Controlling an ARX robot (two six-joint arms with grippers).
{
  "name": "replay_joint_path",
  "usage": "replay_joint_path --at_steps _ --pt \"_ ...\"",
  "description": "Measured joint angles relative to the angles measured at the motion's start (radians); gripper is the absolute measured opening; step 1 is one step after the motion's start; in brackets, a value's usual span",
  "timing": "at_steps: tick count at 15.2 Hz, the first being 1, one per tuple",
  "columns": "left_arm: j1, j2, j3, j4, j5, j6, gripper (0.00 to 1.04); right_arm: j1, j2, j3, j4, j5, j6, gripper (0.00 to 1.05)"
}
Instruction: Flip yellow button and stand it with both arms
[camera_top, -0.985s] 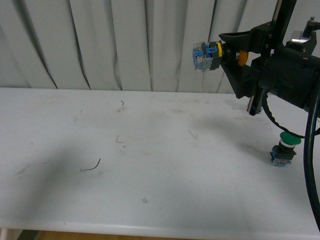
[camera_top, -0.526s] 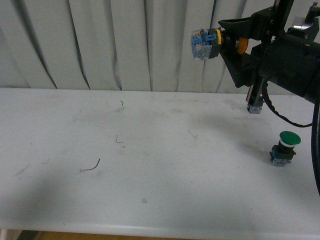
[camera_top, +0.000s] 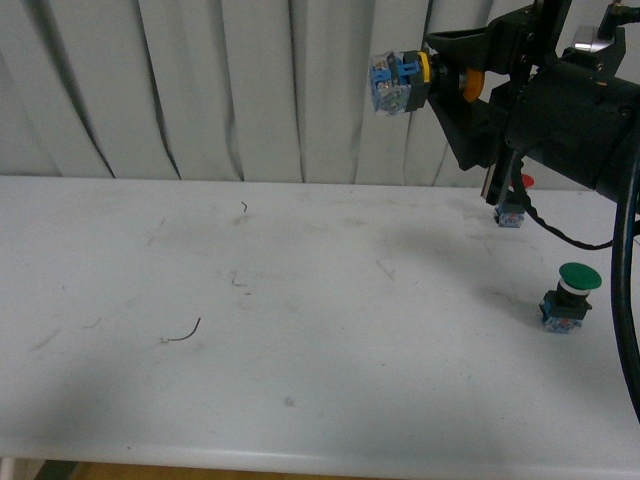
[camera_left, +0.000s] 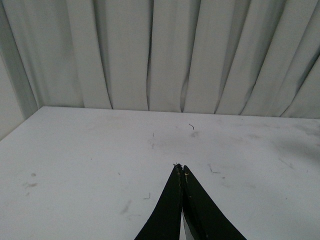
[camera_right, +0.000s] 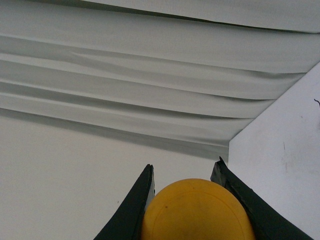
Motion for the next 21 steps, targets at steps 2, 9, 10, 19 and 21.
replay_joint_path --at_steps 2,9,10,19,21 --pt "0.000 -0.079 0.000 -0.073 0.000 0.000 0.02 0.000 0.000 0.000 0.000 0.000 -0.001 0.34" --pt "0.000 -0.263 0.000 -0.254 0.000 0.000 0.02 0.000 0.000 0.000 0.000 -0.003 -0.011 0.34" --pt "0.000 -0.283 0.000 -0.273 0.000 0.000 0.02 0.001 0.000 0.000 0.000 -0.003 -0.011 0.34" --pt "0.000 -0.499 0.000 -0.502 0.000 0.000 0.02 0.008 0.000 0.000 -0.001 -0.005 -0.013 0.34" --pt "0.000 -0.498 0.005 -0.484 0.000 0.000 0.02 0.008 0.000 0.000 -0.001 -0.004 -0.013 0.34"
